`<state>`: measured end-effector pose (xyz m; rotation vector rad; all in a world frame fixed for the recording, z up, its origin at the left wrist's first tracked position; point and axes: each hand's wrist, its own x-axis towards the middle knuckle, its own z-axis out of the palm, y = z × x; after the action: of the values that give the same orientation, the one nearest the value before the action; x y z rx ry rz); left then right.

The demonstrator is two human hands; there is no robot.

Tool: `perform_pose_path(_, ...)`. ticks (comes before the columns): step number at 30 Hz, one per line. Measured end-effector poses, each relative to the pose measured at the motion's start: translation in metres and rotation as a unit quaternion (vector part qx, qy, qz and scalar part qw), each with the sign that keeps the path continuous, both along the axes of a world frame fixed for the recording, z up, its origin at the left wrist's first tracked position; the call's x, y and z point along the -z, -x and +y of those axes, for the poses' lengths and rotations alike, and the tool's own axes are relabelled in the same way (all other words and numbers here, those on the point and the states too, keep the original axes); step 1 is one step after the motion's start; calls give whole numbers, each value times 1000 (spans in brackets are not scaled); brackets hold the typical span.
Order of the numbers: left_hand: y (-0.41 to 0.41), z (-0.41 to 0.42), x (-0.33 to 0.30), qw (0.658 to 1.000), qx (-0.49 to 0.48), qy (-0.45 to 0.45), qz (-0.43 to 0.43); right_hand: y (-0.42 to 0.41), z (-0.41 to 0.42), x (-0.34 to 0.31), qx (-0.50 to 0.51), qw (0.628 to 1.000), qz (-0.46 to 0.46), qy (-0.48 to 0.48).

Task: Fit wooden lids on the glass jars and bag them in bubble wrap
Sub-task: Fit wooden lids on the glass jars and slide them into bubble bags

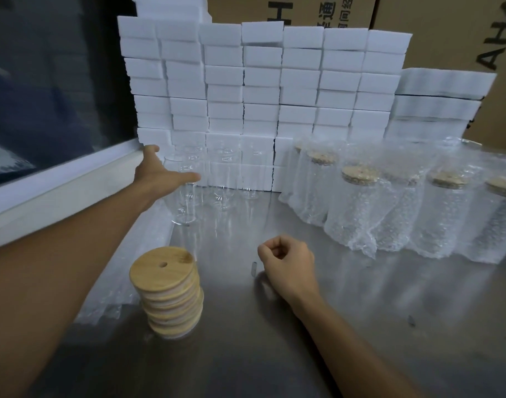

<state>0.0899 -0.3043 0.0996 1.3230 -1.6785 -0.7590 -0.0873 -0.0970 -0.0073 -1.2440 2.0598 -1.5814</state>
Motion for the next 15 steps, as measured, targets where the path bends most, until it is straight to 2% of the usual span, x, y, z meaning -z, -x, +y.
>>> perform_pose_path(7,12,1,-9,997,0,-15,-72,0,1,-1,-4,1000,-14,10)
perform_pose_path(11,16,25,-27,985,105,-47,-126,-2,5,-6,6,998,-40,41)
perform_pose_path(15,30,66,-46,957,186,-58,-217,-8,16,-11,-21,988,-117,100)
